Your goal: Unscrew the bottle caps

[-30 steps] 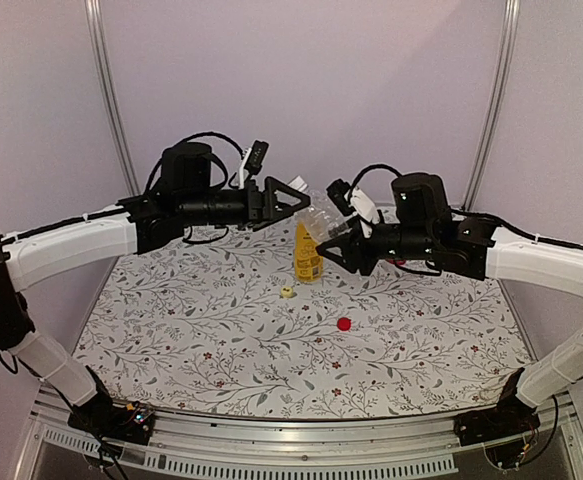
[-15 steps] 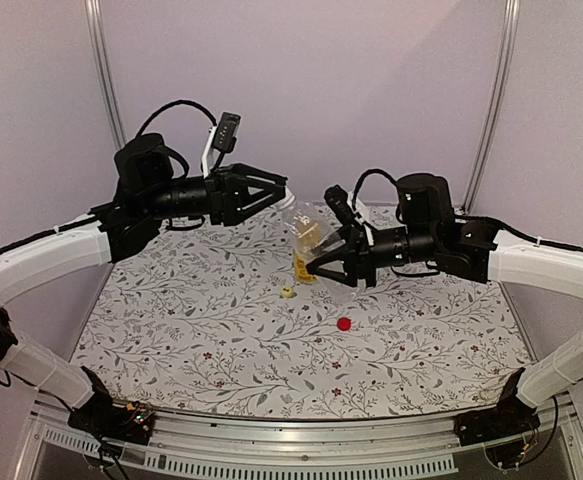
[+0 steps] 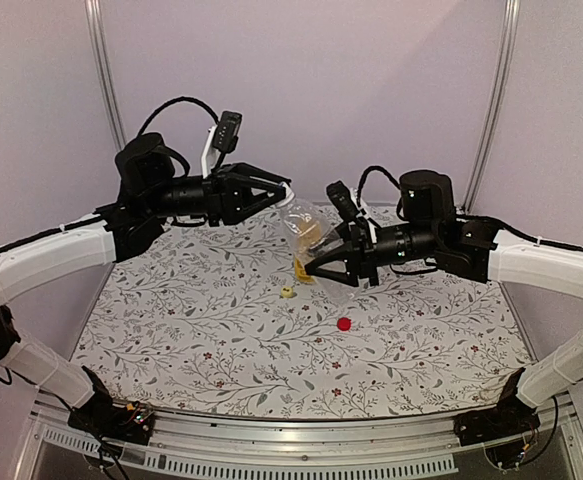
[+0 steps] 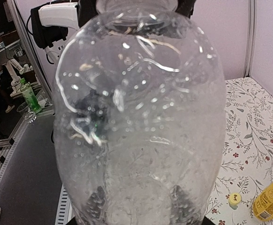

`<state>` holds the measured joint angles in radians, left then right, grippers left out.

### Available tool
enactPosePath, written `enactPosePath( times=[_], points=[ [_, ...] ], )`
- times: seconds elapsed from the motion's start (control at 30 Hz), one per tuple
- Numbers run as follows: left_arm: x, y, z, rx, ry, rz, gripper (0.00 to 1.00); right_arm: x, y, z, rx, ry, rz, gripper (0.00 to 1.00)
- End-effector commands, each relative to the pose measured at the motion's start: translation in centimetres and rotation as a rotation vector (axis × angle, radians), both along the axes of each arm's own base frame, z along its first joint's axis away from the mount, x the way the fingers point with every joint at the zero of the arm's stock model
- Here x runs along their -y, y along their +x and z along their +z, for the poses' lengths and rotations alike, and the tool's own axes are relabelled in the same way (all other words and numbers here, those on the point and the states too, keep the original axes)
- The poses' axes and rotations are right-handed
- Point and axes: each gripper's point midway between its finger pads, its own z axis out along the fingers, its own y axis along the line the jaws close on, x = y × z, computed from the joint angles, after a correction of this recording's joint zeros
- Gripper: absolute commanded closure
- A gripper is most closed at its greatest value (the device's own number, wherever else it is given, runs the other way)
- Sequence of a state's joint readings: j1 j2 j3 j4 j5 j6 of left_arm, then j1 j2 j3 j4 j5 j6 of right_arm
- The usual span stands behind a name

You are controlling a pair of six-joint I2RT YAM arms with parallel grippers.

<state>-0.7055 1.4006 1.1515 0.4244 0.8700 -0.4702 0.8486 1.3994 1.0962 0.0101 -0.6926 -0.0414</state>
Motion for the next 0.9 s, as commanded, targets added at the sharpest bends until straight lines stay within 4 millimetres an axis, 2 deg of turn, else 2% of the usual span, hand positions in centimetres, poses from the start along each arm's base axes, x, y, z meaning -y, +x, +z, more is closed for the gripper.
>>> enactPosePath(
  times=[0.0,0.2,0.33,0.43,0.57,0.67,0.87],
  points=[
    [-0.1,0.0,1.1,0.026,-0.031,-0.014,0.56,0.1,0.0,0.9,0.011,0.032,0.014,0.69],
    [0.0,0.0,1.1,0.009,-0.028,-0.013,0.74,0.2,0.7,0.8,0.013,0.025,-0.029,0.69],
    [0.2,0.4,0.7,-0.025,-0.015,0.011,0.84,0.4,2.2,0.7,0.020,-0.003,-0.114,0.69],
    [0.4,1.4,0.6,-0.080,-0.001,0.080,0.91,0.7,4.1,-0.4,0.020,-0.079,-0.209,0.69],
    [0.8,4.4,0.4,-0.234,0.039,0.271,0.92,1.5,7.6,-1.4,0.072,-0.165,-0.392,0.70],
    [1.0,6.3,-1.3,-0.398,0.074,0.403,0.89,2.4,10.2,-1.6,0.128,-0.218,-0.549,0.70],
    [1.8,7.8,-2.8,-0.522,0.033,0.468,0.89,3.1,12.2,-1.3,0.258,-0.283,-0.703,0.70]
  ],
)
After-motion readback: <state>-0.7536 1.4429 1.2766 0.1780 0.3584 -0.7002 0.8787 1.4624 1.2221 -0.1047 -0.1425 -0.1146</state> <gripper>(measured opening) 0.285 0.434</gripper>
